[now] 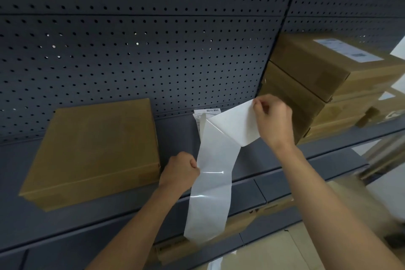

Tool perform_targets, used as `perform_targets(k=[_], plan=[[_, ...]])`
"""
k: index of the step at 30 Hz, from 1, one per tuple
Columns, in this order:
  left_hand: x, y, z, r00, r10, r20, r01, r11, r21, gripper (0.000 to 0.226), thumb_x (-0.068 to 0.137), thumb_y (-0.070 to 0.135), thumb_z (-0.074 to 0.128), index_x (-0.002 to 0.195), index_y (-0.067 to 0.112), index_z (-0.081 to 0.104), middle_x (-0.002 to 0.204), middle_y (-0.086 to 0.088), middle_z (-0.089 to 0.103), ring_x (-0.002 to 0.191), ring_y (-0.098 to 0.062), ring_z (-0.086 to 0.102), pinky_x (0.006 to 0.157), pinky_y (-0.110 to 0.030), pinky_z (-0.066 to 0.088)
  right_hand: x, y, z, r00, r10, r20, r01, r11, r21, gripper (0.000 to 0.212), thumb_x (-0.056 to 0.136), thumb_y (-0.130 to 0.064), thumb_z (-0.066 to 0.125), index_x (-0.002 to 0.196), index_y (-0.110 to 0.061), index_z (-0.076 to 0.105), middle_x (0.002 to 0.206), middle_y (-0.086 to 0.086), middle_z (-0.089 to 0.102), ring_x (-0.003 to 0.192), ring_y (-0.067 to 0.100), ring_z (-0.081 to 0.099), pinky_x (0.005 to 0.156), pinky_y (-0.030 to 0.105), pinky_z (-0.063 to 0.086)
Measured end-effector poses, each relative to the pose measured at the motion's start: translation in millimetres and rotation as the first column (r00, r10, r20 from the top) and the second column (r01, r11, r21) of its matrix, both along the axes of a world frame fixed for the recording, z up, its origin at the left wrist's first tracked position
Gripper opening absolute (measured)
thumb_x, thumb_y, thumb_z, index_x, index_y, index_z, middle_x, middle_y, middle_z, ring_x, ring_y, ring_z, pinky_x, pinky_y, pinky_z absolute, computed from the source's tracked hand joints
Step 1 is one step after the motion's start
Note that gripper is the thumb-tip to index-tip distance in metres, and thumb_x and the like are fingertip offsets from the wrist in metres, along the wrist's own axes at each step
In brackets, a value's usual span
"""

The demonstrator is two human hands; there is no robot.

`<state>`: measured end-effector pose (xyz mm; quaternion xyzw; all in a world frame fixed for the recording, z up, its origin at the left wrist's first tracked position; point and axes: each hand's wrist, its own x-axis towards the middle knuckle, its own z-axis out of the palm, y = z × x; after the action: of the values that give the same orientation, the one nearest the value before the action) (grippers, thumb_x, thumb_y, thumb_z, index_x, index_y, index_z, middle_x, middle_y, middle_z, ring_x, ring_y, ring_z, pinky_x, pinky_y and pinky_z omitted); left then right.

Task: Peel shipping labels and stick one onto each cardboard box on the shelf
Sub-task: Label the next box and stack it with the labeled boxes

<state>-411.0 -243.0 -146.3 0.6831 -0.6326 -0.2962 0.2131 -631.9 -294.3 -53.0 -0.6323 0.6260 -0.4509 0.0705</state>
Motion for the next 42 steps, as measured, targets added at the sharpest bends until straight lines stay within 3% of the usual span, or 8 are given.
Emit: perform_targets(k=[8, 13, 20, 22, 28, 33, 37, 42], plan=[[3.1, 9.8, 6.7, 0.965, -0.105, 0.240, 0.092, 0.994, 0.067, 0.012, 0.085, 0.017, 0.059, 0.074, 0.020, 0.057, 0.082, 0.000, 0.065, 0.076, -0.019, 0.064, 0.062, -0.030, 0.052, -19.6, -10.7, 22.5, 0.992, -0.115, 0.046, 0.117, 0.993, -0.034, 0.022, 0.098, -0.018, 0.049, 0.102, -0.009, 0.069, 0.094, 0.004, 0.070, 0.088, 0.020, 0.061, 0.072, 0.027, 0.042], [7.7, 15.6, 8.8, 0.950, -0.185, 0.252, 0.153, 0.978, 0.140, 0.005, 0.082, 0.020, 0.063, 0.077, 0.021, 0.062, 0.085, 0.000, 0.067, 0.081, -0.020, 0.067, 0.076, -0.036, 0.060, -21.1, -10.6, 33.3, 0.976, -0.158, 0.150, 0.165, 0.986, -0.036, 0.024, 0.097, -0.018, 0.049, 0.103, -0.007, 0.070, 0.089, -0.002, 0.065, 0.086, 0.013, 0.056, 0.073, 0.021, 0.038], [11.9, 25.6, 17.3, 0.928, -0.290, 0.234, 0.229, 0.940, 0.254, 0.023, 0.078, 0.018, 0.062, 0.060, 0.023, 0.049, 0.073, -0.004, 0.060, 0.084, -0.026, 0.069, 0.071, -0.031, 0.054, -7.3, -7.8, 35.7, 0.970, -0.094, 0.226, 0.109, 0.993, -0.052, 0.020, 0.095, -0.016, 0.052, 0.095, -0.007, 0.070, 0.082, 0.002, 0.068, 0.082, 0.015, 0.061, 0.072, 0.022, 0.044], [13.0, 28.2, 20.9, 0.923, -0.316, 0.219, 0.247, 0.924, 0.291, 0.021, 0.074, 0.014, 0.060, 0.058, 0.021, 0.049, 0.073, -0.005, 0.061, 0.086, -0.027, 0.069, 0.066, -0.028, 0.048, -1.4, -5.0, 37.4, 0.966, -0.069, 0.248, 0.085, 0.995, -0.056, 0.016, 0.095, -0.014, 0.053, 0.090, -0.011, 0.068, 0.077, -0.003, 0.065, 0.075, 0.009, 0.058, 0.066, 0.014, 0.043], [18.3, 33.3, 23.1, 0.914, -0.390, 0.107, 0.337, 0.880, 0.335, 0.003, 0.078, 0.014, 0.065, 0.075, 0.013, 0.066, 0.080, 0.001, 0.068, 0.087, -0.023, 0.070, 0.067, -0.029, 0.052, 11.2, 1.8, 39.0, 0.937, -0.010, 0.349, 0.026, 0.999, -0.041, 0.014, 0.094, -0.012, 0.056, 0.088, -0.014, 0.068, 0.076, -0.008, 0.063, 0.065, -0.001, 0.054, 0.059, -0.001, 0.039], [25.0, 42.0, 37.1, 0.892, -0.446, 0.069, 0.409, 0.863, 0.297, 0.019, 0.081, 0.018, 0.072, 0.100, 0.015, 0.072, 0.092, 0.007, 0.069, 0.089, -0.009, 0.066, 0.077, -0.025, 0.054, 21.9, 9.2, 30.1, 0.937, 0.055, 0.345, -0.054, 0.998, -0.013, 0.012, 0.094, -0.013, 0.059, 0.088, -0.015, 0.070, 0.080, -0.011, 0.066, 0.073, -0.002, 0.056, 0.062, 0.001, 0.040], [27.9, 46.3, 57.6, 0.935, -0.316, -0.159, 0.336, 0.934, 0.123, 0.009, 0.087, 0.019, 0.069, 0.091, 0.014, 0.074, 0.079, 0.010, 0.070, 0.069, 0.003, 0.063, 0.066, -0.016, 0.050, 35.1, 16.9, 21.5, 0.953, 0.098, 0.288, -0.098, 0.995, -0.014, 0.013, 0.094, -0.011, 0.059, 0.087, -0.014, 0.069, 0.078, -0.012, 0.065, 0.070, -0.004, 0.056, 0.061, 0.002, 0.039], [28.0, 54.0, 85.7, 0.814, -0.071, -0.576, 0.117, 0.992, 0.043, 0.027, 0.095, 0.019, 0.063, 0.077, 0.001, 0.070, 0.062, -0.006, 0.060, 0.055, -0.016, 0.053, 0.051, -0.023, 0.038, 49.2, 20.8, 12.4, 0.974, 0.116, 0.193, -0.111, 0.993, -0.035, 0.014, 0.097, -0.016, 0.056, 0.090, -0.014, 0.068, 0.080, -0.006, 0.067, 0.075, 0.003, 0.059, 0.062, 0.002, 0.037]])
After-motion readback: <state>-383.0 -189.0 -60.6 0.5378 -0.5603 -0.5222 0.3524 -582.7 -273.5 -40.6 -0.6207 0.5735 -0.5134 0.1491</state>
